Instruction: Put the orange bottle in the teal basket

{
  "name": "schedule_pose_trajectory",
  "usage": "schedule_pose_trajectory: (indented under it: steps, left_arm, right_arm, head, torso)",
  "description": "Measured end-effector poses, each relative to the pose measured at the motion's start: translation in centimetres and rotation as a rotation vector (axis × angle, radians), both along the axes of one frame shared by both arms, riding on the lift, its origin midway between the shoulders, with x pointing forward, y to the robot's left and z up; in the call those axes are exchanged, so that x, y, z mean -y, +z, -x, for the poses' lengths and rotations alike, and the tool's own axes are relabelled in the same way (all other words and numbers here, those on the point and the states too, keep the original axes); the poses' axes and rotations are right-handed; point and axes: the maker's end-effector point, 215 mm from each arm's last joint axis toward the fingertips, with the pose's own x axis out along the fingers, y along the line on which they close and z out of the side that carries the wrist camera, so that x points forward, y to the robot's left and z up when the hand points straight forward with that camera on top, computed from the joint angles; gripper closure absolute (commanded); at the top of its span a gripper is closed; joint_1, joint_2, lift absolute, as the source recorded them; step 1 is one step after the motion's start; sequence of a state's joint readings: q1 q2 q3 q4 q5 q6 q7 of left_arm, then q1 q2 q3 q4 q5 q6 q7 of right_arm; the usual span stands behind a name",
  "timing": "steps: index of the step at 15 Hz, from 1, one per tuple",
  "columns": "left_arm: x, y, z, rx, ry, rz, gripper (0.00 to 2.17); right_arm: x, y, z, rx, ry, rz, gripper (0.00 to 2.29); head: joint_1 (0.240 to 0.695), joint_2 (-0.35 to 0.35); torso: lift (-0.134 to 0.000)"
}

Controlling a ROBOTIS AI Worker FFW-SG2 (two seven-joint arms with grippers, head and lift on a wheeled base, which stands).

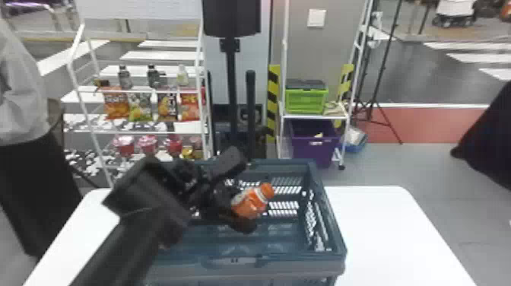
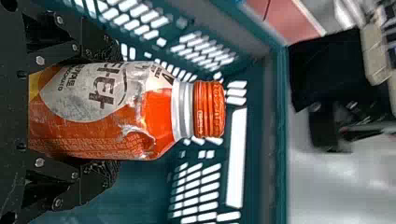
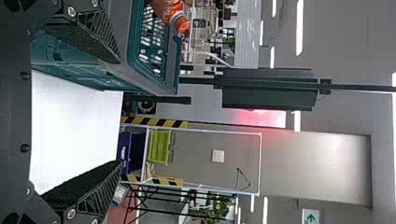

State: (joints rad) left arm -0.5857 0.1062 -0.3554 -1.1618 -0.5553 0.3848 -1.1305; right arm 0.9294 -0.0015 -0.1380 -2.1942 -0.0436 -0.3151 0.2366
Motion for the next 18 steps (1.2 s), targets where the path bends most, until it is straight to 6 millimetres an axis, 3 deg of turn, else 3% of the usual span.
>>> schedule_pose_trajectory:
  steps: [4, 11, 14, 15, 17, 18]
  left_arm:
    - [1.3, -4.1, 0.3, -0.016, -0.119, -0.117, 1.79]
    - [-0.8, -8.4, 2.1, -0.051, -0.166, -0.310, 1.77]
    - [-1.8, -9.8, 2.3, -0.048, -0.140, -0.365, 1.63]
    - [-2.0, -10.0, 2.3, -0.050, -0.135, -0.372, 1.38]
    - [-2.2, -10.3, 2.0, -0.036, -0.109, -0.377, 0.40]
    - [-2.4, -10.3, 1.7, -0.026, -0.090, -0.379, 0.12]
  right_arm:
    - [0.2, 0.7, 0.7, 0.020, -0.002, -0.001, 0.13]
    - [0.2, 1.6, 1.5, 0.043, -0.001, -0.001, 0.13]
    - [0.1, 2.1, 1.8, 0.054, 0.000, -0.003, 0.13]
    - [0.1, 2.2, 1.9, 0.057, 0.001, -0.003, 0.13]
    - [0.1, 2.4, 2.0, 0.060, 0.002, -0.004, 0.13]
    - [0.1, 2.5, 2.0, 0.061, 0.002, -0.004, 0.13]
  head:
    - [0.499, 0.000]
    - [0.499, 0.000]
    - [0.499, 0.000]
    - [0.499, 0.000]
    - [0.499, 0.000]
    - [0.499, 0.000]
  torso:
    - [0.000]
    - [0.000]
    - [0.000]
    - [0.000]
    - [0.000]
    - [0.000]
